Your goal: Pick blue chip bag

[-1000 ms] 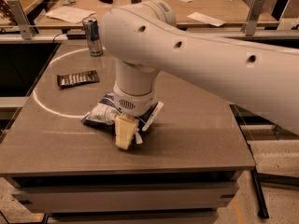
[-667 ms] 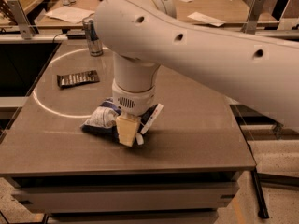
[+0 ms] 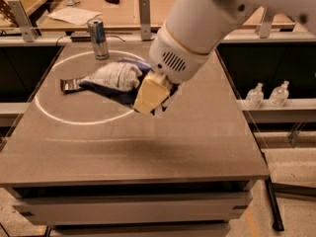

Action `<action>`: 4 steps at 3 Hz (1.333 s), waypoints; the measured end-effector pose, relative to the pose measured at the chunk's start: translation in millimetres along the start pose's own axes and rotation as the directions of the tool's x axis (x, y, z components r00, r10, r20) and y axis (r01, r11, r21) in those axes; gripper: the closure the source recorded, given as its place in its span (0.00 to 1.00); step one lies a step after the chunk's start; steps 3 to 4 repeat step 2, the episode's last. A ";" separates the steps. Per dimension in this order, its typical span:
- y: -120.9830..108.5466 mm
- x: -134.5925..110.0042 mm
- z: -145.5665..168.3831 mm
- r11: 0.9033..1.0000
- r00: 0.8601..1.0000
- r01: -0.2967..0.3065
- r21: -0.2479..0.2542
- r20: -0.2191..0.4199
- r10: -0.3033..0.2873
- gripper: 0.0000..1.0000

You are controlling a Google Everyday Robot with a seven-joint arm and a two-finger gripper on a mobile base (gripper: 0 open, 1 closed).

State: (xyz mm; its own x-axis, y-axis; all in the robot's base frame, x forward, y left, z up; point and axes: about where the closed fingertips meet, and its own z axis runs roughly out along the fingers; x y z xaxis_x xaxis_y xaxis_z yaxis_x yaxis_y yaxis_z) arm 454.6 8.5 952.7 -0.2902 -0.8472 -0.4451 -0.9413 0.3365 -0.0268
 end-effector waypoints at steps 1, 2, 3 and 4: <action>-27.6 -23.0 -39.7 0.999 0.972 -0.020 -0.029 0.233 0.026 1.00; -16.9 -41.0 -51.4 0.997 0.953 -0.013 -0.080 0.301 0.036 1.00; -16.9 -41.0 -51.4 0.997 0.953 -0.013 -0.080 0.301 0.036 1.00; -16.9 -41.0 -51.4 0.997 0.953 -0.013 -0.080 0.301 0.036 1.00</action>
Offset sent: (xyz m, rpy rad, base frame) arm 0.0230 -0.0062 0.0415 0.2043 -0.0458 -0.0034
